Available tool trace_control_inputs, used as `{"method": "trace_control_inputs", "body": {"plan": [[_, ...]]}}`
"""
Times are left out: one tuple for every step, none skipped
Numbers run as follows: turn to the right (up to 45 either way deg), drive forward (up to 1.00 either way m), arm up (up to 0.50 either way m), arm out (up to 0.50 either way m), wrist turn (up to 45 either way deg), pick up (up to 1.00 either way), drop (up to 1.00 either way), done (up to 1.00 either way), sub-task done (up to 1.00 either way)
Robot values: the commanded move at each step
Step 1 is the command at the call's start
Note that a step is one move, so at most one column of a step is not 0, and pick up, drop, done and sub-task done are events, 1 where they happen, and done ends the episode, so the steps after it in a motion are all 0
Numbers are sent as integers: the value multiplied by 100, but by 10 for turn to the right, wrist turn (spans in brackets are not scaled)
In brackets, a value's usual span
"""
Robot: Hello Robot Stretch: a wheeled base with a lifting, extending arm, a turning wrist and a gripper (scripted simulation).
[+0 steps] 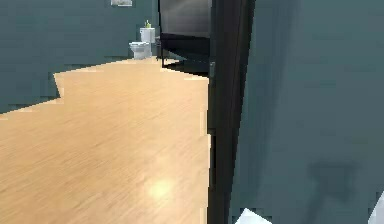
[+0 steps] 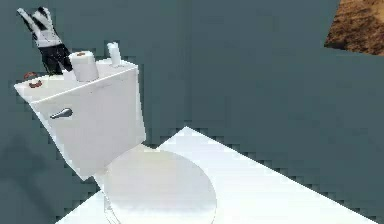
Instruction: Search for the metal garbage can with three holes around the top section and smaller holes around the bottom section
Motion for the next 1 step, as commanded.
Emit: {"method": "trace_control_inputs", "body": {"plan": [[0, 40, 0, 0, 0, 0, 0, 0, 0]]}}
